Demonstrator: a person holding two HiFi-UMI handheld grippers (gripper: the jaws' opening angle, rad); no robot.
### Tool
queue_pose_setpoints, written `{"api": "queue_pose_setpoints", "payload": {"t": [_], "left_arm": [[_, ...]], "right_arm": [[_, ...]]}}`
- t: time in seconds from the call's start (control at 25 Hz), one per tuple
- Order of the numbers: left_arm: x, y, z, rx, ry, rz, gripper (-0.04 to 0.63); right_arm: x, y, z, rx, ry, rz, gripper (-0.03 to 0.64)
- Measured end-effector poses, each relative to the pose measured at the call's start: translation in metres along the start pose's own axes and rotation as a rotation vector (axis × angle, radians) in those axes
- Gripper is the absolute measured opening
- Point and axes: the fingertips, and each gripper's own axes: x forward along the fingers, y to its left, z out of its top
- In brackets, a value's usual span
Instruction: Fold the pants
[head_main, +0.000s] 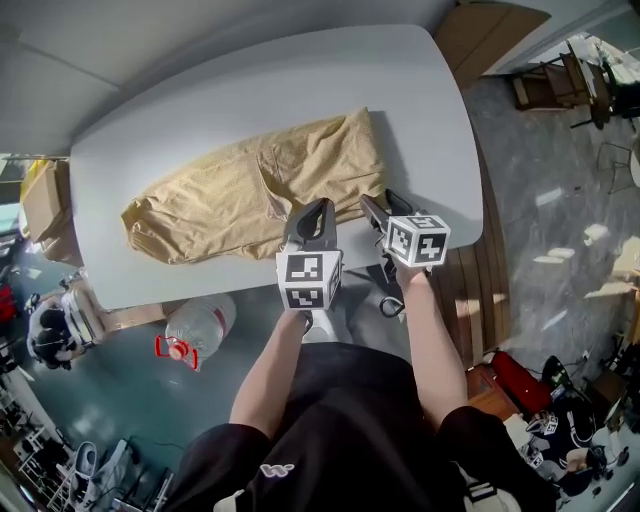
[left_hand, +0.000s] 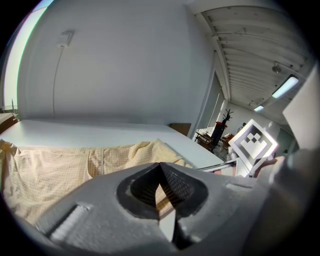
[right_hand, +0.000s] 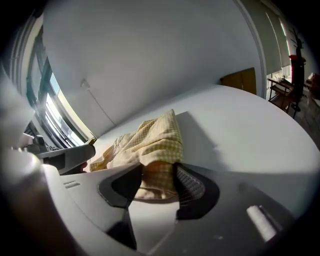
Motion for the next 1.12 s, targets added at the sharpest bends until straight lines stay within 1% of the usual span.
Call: {"api": "queue_pose_setpoints", "payload": {"t": [0.04, 0.12, 0.16, 0.2, 0.4, 0.56, 0.84, 1.0, 1.12], "left_arm": [[-0.002, 0.003, 0.0, -0.007, -0.004, 0.008, 0.002], [-0.008, 0.008, -0.004, -0.02, -0.004, 0.023, 0.002], [-0.011, 0.01, -0.005, -0.026, -0.006, 0.027, 0.002], [-0.013, 0.011, -0.006, -0.031, -0.009, 0.031, 0.002], [-0.024, 0.019, -0.01, -0.049, -0.013, 0.043, 0.002], [-0.026, 0.013, -0.011, -0.041, -0.023, 0.017, 0.002], [0.002, -0.033, -0.014, -0.033, -0.021, -0.069, 0.002], [0.016, -0.081, -0.01, -0.021, -0.023, -0.132, 0.002], [0.015, -0.097, -0.005, -0.024, -0.035, -0.149, 0.002]], "right_arm": [[0.003, 0.003, 0.002, -0.009, 0.006, 0.008, 0.187], [0.005, 0.008, 0.001, -0.004, 0.004, 0.022, 0.107], [0.004, 0.009, 0.001, -0.001, 0.0, 0.022, 0.08], [0.003, 0.008, 0.0, 0.001, -0.006, 0.019, 0.067], [-0.004, 0.012, 0.006, 0.008, -0.035, 0.034, 0.057], [-0.018, -0.005, 0.005, 0.021, -0.064, -0.012, 0.054], [-0.069, -0.072, 0.006, 0.026, -0.091, -0.136, 0.054], [-0.119, -0.116, 0.004, 0.036, -0.103, -0.217, 0.054], [-0.138, -0.13, 0.005, 0.026, -0.107, -0.247, 0.054]]}}
